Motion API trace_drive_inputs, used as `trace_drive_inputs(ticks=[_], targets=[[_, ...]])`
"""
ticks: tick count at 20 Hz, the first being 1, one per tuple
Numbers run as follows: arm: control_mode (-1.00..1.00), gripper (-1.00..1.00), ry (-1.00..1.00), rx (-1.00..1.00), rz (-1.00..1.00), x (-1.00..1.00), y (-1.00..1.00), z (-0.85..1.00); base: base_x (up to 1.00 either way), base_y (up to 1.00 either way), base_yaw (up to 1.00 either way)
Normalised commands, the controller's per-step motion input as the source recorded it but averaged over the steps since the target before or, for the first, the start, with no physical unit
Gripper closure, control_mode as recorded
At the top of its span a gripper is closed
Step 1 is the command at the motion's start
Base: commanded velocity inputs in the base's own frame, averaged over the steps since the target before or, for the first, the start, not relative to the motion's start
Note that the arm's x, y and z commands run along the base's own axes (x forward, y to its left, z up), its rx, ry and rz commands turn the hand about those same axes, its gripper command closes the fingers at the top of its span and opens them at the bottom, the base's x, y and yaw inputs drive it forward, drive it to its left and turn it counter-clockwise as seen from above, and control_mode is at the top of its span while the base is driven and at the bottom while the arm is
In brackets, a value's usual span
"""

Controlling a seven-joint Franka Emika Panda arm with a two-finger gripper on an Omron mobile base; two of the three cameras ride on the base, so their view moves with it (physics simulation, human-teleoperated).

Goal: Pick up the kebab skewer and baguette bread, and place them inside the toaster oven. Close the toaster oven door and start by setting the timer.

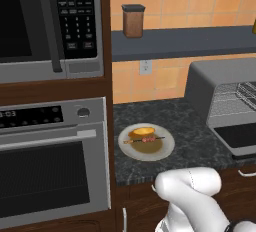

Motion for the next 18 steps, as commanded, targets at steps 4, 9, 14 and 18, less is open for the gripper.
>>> trace_drive_inputs(ticks=[4,9,14,18], targets=[[-1.00,-1.00,-0.04,0.00,-0.01,0.82,-0.21,-0.15,0.00,0.00,0.00],[-1.00,-1.00,-0.03,0.00,0.00,0.35,-0.30,-0.12,0.00,0.00,0.00],[-1.00,-1.00,0.00,0.00,0.00,0.33,-0.11,-0.03,0.00,0.00,0.00],[-1.00,-1.00,0.00,0.01,-0.01,0.16,-0.02,-0.11,0.00,0.00,0.00]])
